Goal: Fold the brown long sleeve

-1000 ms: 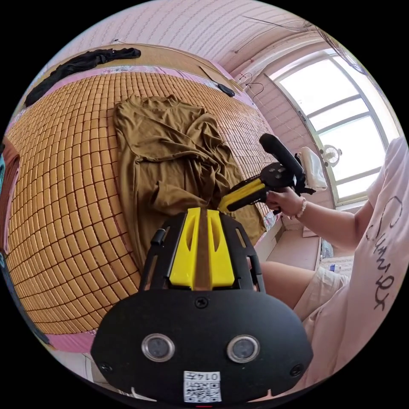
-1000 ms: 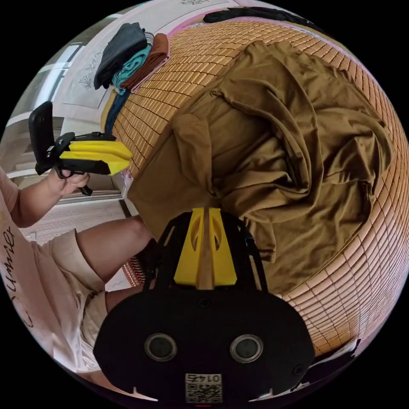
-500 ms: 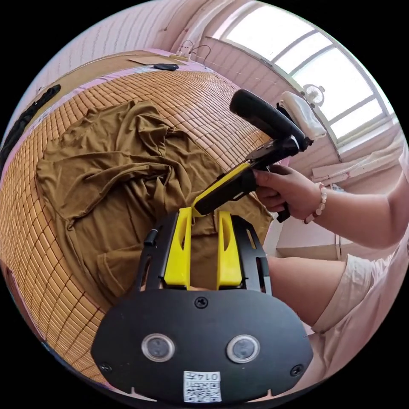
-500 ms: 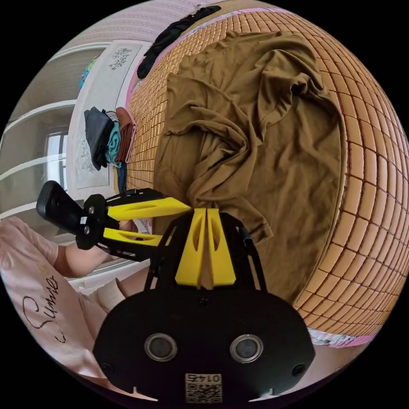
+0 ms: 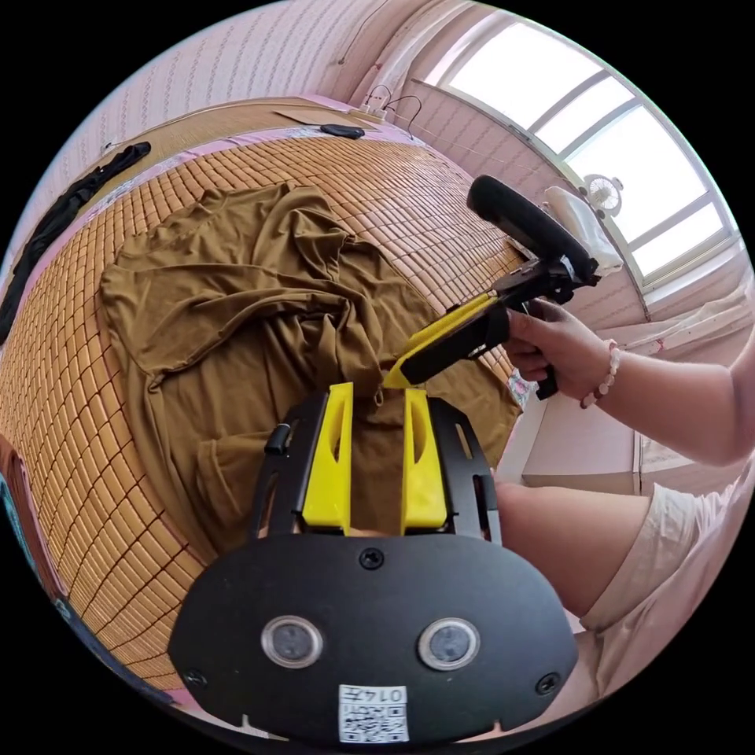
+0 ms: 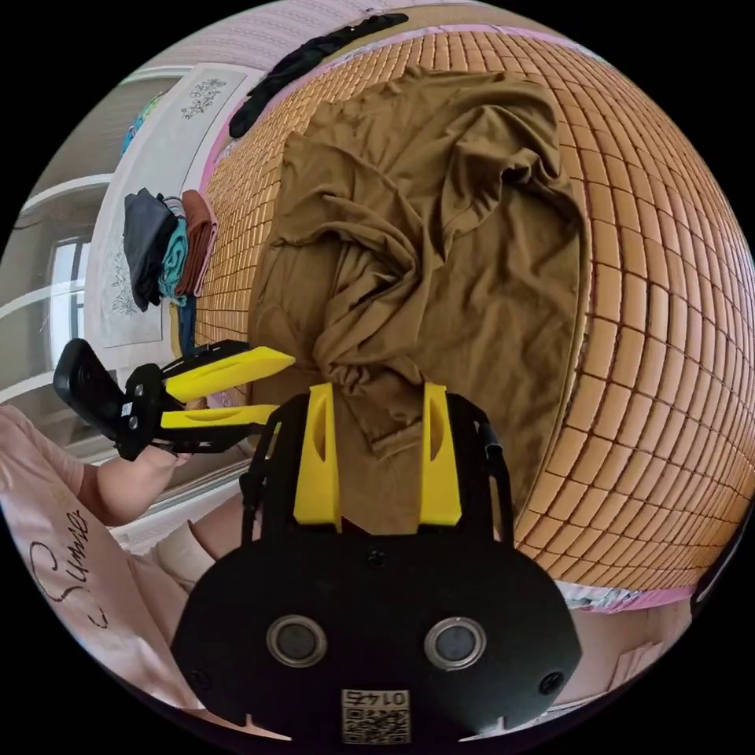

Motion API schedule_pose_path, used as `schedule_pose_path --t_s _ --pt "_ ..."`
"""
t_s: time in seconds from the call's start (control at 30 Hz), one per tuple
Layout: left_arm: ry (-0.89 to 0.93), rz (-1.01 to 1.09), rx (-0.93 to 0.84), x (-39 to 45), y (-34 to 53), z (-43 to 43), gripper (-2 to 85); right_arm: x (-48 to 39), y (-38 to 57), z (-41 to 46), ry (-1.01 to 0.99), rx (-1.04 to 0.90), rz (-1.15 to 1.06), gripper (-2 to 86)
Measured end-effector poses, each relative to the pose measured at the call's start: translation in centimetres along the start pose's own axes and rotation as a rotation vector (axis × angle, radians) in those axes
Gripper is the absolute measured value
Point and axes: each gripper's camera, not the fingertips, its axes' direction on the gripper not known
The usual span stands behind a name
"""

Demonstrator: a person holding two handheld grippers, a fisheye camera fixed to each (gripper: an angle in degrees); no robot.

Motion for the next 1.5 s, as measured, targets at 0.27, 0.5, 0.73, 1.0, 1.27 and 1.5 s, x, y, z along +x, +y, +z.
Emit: schedule_pose_path --t_s 0.27,0.5,0.73,1.0,1.27,1.5 --pt "-0.102 0.021 -0.092 1.9 -2.2 4.9 0.0 3.8 3.3 -5.0 -0.137 0.166 0.147 12.1" --pt "0.094 -0.194 0.238 -5.0 3.9 -8.3 -1.0 3.5 4.5 -4.5 -0.196 0.217 0.127 11.5" --pt "-0.323 -0.605 0.249 -14.3 16.1 -22.0 -1.0 -2.3 2.2 0.1 -0.095 0.193 -0.012 13.8" --pt "-0.402 -0.909 0.307 -24.3 22.1 -22.2 -0.7 0.4 4.1 -0.5 -0.107 0.223 0.044 1.2" --pt "-0.399 -0.949 0.295 -20.7 22.5 -22.2 2.6 7.8 13.4 -12.2 0.182 0.408 0.139 0.4" --pt "-0.513 -0.817 0.349 -15.7 19.4 -25.3 6.0 19.0 23.4 -20.6 0.214 0.655 0.546 1.2"
